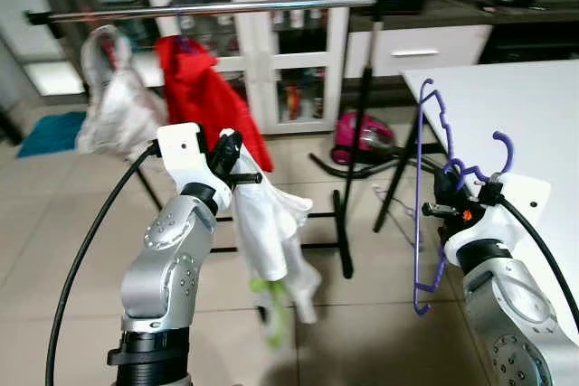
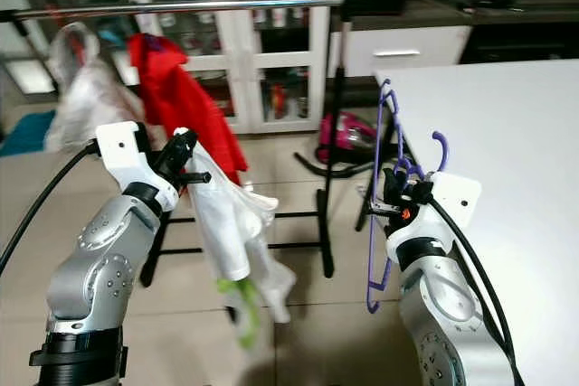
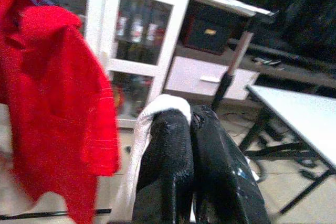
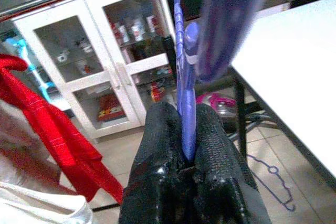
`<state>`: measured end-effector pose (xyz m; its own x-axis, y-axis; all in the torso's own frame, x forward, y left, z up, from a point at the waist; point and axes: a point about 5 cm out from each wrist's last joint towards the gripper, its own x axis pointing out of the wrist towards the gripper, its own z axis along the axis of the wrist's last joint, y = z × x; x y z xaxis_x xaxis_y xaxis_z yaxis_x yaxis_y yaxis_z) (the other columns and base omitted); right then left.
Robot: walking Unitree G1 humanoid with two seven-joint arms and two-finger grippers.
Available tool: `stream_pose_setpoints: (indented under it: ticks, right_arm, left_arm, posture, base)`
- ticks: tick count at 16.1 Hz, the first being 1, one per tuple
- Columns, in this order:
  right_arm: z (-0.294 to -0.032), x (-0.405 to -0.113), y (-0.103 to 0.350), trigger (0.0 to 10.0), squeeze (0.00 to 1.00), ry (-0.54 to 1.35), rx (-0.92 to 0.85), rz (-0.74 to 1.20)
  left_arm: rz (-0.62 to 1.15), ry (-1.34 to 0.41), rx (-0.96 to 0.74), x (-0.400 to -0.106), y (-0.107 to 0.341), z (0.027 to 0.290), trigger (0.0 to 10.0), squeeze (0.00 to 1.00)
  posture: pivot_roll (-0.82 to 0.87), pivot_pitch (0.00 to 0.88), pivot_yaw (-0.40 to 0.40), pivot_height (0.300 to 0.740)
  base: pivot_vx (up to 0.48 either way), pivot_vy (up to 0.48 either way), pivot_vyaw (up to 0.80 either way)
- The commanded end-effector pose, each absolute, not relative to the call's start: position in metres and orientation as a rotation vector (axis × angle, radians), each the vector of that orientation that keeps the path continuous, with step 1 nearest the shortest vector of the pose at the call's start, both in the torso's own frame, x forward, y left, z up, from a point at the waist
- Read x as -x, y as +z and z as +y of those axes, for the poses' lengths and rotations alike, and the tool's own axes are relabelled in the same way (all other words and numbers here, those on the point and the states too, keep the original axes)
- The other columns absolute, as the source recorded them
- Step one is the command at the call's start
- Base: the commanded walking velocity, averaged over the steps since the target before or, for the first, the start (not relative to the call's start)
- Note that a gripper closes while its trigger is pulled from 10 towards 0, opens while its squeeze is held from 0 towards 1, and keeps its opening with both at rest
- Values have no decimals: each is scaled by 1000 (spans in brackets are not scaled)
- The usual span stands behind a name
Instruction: Hang hanger
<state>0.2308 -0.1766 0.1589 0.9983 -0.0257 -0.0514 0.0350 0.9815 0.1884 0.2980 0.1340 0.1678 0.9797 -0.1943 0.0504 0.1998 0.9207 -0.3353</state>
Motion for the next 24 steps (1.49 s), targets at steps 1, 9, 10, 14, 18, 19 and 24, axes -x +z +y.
stream_pose_setpoints:
  ticks: [1,9,10,14,18,19,24]
  right_arm:
    - [-173,-234,166,10000,0,-15,-186,20]
    - [-171,-238,168,10000,0,10,-186,27]
    - [-170,-239,168,10000,0,14,-186,27]
    - [-170,-242,171,10000,0,19,-188,23]
    - [-171,-244,172,10000,0,21,-186,27]
    - [-171,-245,172,10000,0,19,-185,29]
    - [-177,-245,172,10000,0,-9,-179,35]
  left_arm:
    - [-50,-176,376,-297,172,140,10000,0]
    - [-44,-102,341,-297,170,147,10000,0]
    - [-44,-109,345,-297,170,146,10000,0]
    - [115,-118,147,-295,153,143,10000,0]
    - [106,-188,158,-291,151,139,10000,0]
    - [63,-228,145,-291,156,136,10000,0]
    - [35,-183,105,-300,163,150,10000,0]
  posture:
    - [-48,0,80,740]
    - [-45,0,55,740]
    - [-41,0,51,740]
    - [-44,0,36,740]
    - [-46,0,26,740]
    - [-48,0,25,740]
    - [-55,0,33,740]
  base:
    - [0,0,-800]
    - [0,0,-800]
    - [0,0,-800]
    - [0,0,-800]
    - [0,0,-800]
    - [0,0,-800]
    - [0,0,-800]
